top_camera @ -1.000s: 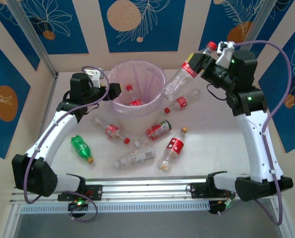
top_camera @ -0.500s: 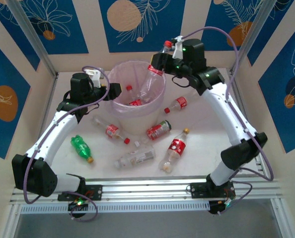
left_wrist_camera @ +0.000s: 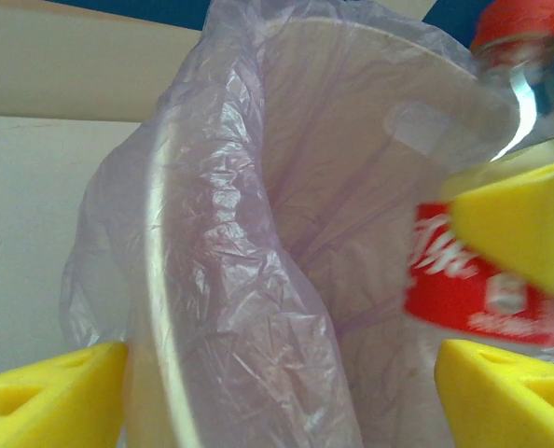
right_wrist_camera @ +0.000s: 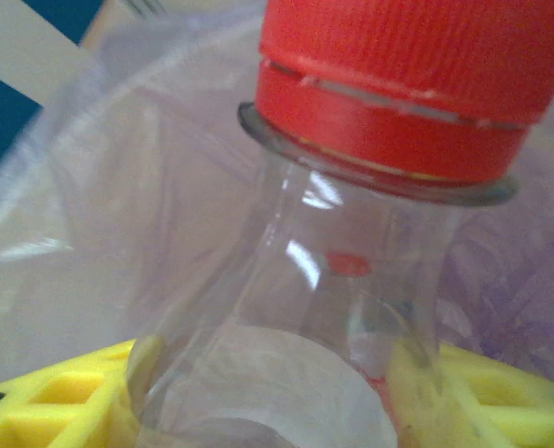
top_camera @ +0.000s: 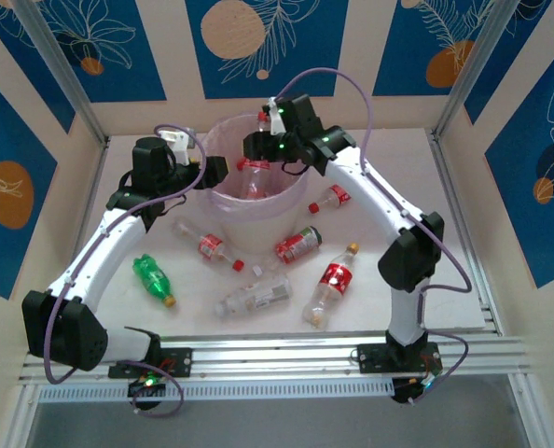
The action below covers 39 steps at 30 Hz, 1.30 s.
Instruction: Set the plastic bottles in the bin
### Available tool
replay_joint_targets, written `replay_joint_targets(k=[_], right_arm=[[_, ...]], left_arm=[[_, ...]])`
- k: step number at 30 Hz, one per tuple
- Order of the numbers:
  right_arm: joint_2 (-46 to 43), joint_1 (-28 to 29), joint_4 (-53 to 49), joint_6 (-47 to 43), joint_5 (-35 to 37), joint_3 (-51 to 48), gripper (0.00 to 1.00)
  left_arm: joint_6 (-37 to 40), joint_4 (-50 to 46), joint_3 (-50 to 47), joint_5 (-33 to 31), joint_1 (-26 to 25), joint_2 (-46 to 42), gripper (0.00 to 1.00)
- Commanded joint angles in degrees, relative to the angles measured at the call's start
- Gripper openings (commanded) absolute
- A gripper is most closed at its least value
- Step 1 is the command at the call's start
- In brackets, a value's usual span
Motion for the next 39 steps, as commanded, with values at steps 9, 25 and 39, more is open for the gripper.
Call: replay_joint_targets(k=[9, 25, 39], right_arm=[[7.4, 3.0, -2.4, -5.7, 3.0, 2.5, 0.61], [9.5, 3.8, 1.8, -8.1, 5.8, -2.1, 0.88], [4.5, 3.9, 1.1, -10.3, 5.7, -0.1, 0.99]], left_arm=[[4.9, -8.7, -1.9, -0.9, -1.7, 1.5, 0.83], [4.9, -8.7, -1.9, -1.1, -1.7, 1.7, 0.83], [4.9, -8.7, -2.0, -1.0, -1.7, 1.7, 0.83]])
